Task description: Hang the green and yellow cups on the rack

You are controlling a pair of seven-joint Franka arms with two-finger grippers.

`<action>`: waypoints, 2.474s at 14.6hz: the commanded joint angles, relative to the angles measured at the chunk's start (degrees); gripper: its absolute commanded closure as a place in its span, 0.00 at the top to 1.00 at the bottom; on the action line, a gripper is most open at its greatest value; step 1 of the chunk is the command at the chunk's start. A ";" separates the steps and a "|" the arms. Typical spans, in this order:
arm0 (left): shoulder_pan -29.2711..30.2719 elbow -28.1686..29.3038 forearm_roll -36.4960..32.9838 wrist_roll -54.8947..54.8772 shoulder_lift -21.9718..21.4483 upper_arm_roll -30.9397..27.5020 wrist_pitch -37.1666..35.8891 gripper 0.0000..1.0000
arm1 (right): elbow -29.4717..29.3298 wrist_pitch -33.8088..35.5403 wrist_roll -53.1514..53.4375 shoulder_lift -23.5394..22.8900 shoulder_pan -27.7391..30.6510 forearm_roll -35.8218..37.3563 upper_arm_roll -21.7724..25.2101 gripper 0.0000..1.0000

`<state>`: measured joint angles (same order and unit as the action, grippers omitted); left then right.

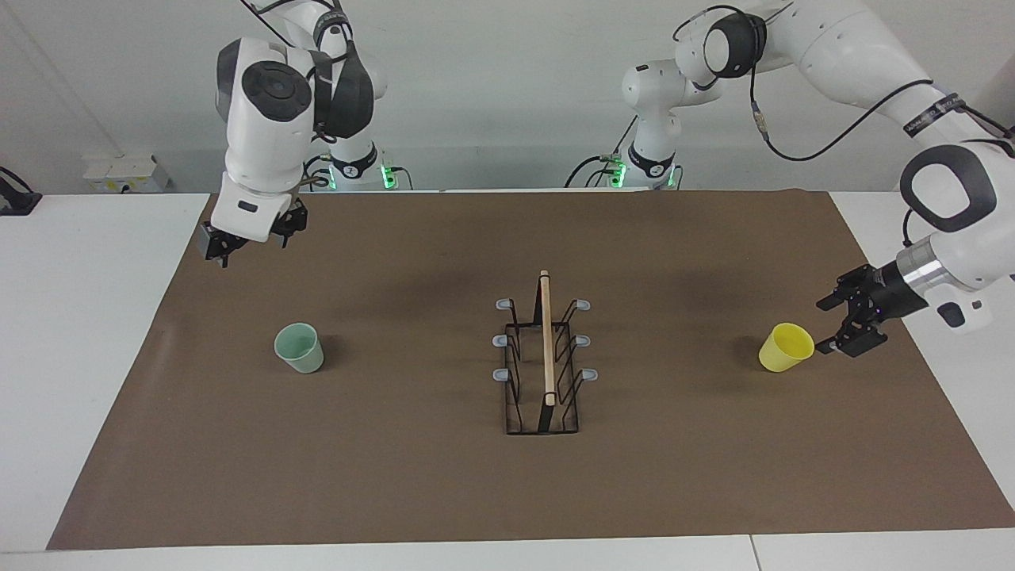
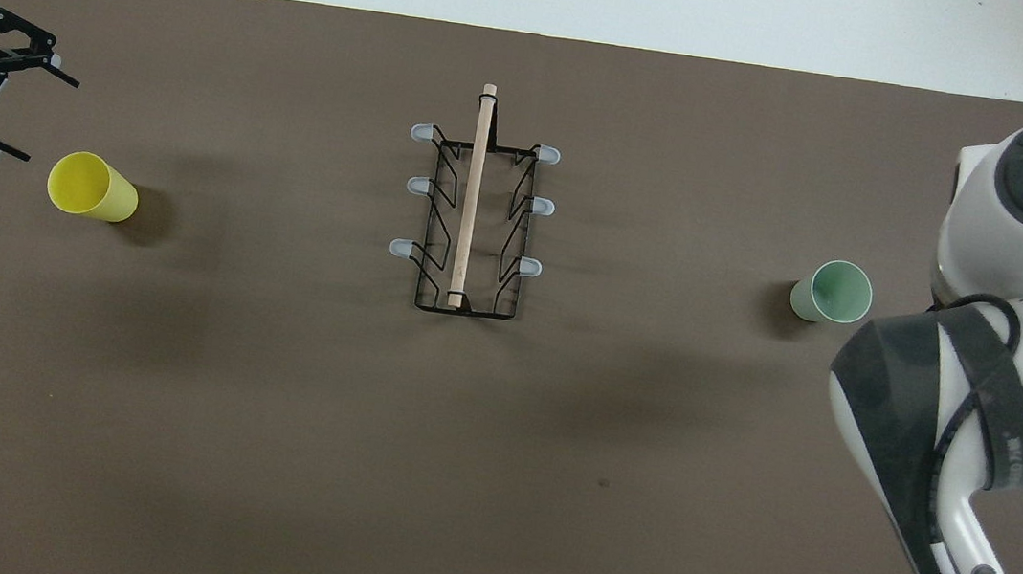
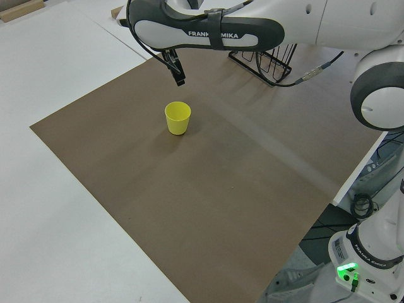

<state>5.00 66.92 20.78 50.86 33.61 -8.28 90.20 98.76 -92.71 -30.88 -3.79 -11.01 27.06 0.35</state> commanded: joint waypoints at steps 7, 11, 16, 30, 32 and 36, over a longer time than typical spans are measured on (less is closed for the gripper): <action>8.45 -7.51 11.65 10.22 12.36 -0.60 1.91 0.99 | 6.26 -6.86 -21.24 -4.28 -3.65 17.73 0.00 1.00; 11.69 -3.84 16.55 13.38 12.19 -0.25 2.44 0.99 | 9.33 -12.56 -21.24 -7.90 -4.72 23.81 0.00 1.00; 15.65 5.67 25.80 12.95 8.58 -0.07 2.18 1.00 | 13.48 -16.45 -20.54 -12.80 -7.71 31.89 0.00 1.00; 15.57 38.00 44.07 0.65 -2.93 0.36 13.32 1.00 | 16.20 -19.17 -7.80 -17.91 -10.26 34.28 0.00 1.00; 14.60 40.90 47.41 -0.14 -3.89 0.45 13.77 1.00 | 17.07 -19.35 -7.70 -18.18 -10.26 36.38 0.00 1.00; 14.60 44.85 53.03 -6.79 -5.30 0.63 13.16 1.00 | 20.67 -22.42 -4.82 -18.62 -10.09 43.22 0.00 1.00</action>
<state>20.01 106.41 70.34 49.12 31.76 -7.41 102.10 116.91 -113.51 -38.91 -22.51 -21.42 65.75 0.36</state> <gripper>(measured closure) 0.000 0.000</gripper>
